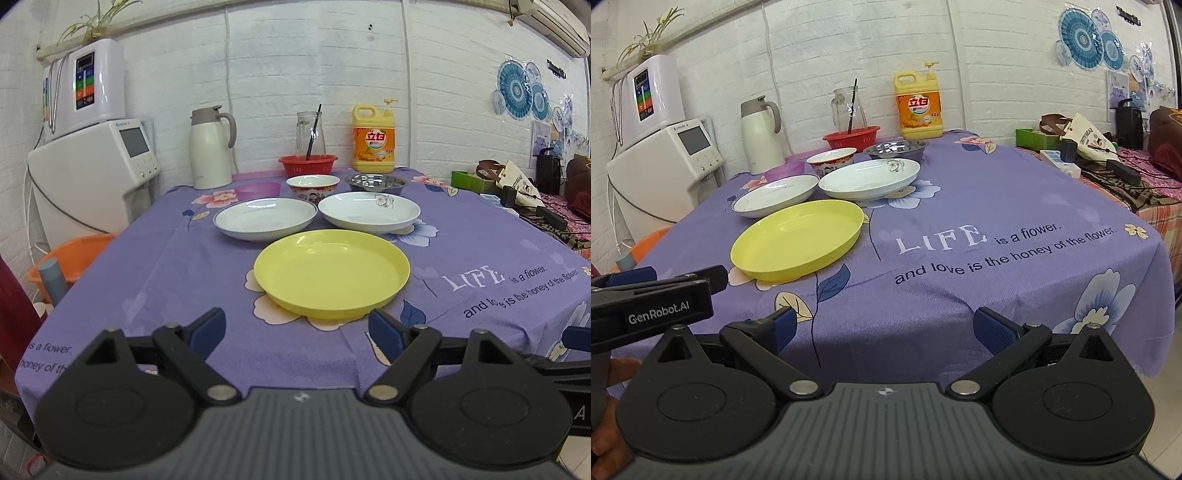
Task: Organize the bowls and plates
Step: 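Move the left tool toward the yellow plastic plate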
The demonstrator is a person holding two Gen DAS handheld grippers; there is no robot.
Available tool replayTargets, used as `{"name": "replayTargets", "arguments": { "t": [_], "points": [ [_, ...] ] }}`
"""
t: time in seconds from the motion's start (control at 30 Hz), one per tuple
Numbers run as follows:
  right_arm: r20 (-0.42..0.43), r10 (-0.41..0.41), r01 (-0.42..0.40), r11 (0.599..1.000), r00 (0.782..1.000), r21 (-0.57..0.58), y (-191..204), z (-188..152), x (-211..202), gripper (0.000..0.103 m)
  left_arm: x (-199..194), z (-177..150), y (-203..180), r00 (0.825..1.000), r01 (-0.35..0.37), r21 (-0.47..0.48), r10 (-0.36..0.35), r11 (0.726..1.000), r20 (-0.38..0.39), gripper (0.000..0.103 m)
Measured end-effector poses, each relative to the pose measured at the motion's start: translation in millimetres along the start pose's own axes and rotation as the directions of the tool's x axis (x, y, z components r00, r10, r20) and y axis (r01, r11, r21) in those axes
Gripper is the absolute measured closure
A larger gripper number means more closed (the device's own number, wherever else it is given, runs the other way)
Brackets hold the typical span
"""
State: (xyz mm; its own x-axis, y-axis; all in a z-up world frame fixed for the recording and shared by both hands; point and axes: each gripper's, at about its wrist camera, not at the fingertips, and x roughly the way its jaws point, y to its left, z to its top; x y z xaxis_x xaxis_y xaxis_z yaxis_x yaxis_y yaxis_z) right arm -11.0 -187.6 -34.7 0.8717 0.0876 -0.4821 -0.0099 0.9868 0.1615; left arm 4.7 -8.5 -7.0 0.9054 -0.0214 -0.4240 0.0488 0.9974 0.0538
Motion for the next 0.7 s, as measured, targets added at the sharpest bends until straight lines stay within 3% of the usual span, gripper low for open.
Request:
{"name": "replayTargets", "arguments": {
  "t": [0.17, 0.47, 0.6, 0.7],
  "points": [
    [-0.005, 0.003, -0.003, 1.000, 1.000, -0.005, 1, -1, 1, 0.000, 1, 1, 4, 1.000, 0.022, -0.028, -0.022, 0.999, -0.004, 0.021],
    [-0.016, 0.009, -0.008, 1.000, 1.000, 0.021, -10, -1, 8, 0.000, 25, 14, 19, 0.999, -0.010, -0.080, 0.007, 0.997, -0.039, 0.021],
    [-0.034, 0.029, -0.027, 0.998, 0.999, 0.060, -19, -3, 17, 0.000, 42, 14, 22, 0.996, -0.048, -0.062, 0.044, 0.997, -0.072, 0.021],
    [-0.045, 0.036, -0.034, 0.998, 0.998, 0.060, -20, 0, 25, 0.000, 47, 17, 24, 0.997, -0.033, -0.053, 0.029, 0.998, -0.078, 0.021]
  ]
}}
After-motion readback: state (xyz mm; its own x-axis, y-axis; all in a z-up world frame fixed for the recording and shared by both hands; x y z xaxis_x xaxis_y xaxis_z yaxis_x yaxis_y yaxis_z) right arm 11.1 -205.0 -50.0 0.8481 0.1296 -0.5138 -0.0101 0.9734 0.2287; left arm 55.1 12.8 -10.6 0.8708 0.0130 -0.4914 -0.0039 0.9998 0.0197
